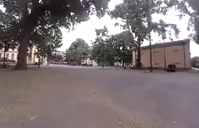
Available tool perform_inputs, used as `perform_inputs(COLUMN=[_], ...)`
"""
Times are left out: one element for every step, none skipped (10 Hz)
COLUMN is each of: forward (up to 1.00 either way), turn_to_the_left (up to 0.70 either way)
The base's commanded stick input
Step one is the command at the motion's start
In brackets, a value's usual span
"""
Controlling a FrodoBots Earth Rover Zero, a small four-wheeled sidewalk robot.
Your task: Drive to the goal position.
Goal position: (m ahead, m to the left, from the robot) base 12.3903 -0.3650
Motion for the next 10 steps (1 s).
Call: perform_inputs(forward=[0.6, 0.6, 0.6, 0.6, 0.6, 0.6, 0.6, 0.6, 0.6, 0.6], turn_to_the_left=[0.0, 0.0, 0.0, 0.0, 0.0, 0.0, 0.0, 0.0, 0.0, 0.0])
